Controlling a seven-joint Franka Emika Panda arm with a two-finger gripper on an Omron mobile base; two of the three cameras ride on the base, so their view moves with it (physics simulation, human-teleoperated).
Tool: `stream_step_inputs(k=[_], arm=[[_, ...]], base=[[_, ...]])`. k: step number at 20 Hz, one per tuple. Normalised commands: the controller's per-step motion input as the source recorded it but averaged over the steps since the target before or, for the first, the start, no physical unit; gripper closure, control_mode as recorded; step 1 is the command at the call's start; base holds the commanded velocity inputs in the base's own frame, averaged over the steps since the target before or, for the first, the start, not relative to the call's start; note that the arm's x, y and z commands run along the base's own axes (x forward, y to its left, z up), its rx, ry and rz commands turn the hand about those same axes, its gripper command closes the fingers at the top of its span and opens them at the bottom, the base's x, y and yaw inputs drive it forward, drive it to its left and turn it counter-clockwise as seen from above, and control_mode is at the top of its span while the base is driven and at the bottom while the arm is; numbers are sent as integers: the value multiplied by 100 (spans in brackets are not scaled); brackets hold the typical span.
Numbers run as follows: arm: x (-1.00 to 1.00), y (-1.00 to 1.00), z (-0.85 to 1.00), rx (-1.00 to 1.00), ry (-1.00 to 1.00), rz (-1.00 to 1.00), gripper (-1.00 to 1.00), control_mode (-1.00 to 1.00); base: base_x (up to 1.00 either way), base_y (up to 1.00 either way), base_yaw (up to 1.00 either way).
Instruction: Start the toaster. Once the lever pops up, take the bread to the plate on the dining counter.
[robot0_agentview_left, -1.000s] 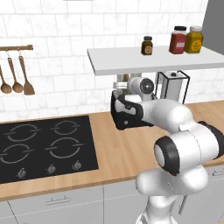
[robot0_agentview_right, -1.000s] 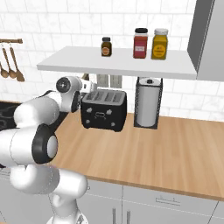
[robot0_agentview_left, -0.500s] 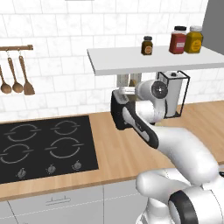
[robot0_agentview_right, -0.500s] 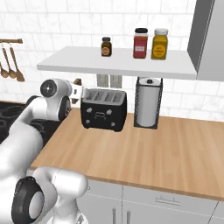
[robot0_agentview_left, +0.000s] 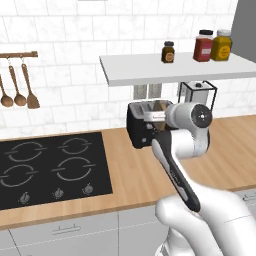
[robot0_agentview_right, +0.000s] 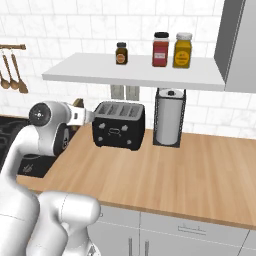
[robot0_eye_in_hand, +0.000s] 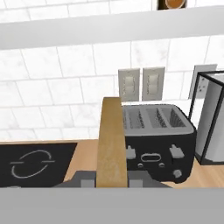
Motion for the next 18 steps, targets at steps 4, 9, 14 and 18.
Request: stream_step_inputs(k=[4, 9, 14, 18], arm=[[-41, 0, 0, -7, 10, 2, 100, -100], [3, 0, 6, 0, 4, -3, 100, -100], [0, 0, 0, 0, 0, 0, 100, -100], [-6, 0, 0, 0, 0, 0, 100, -100]], base=[[0, 0, 0], [0, 0, 0], [0, 0, 0], [0, 0, 0]])
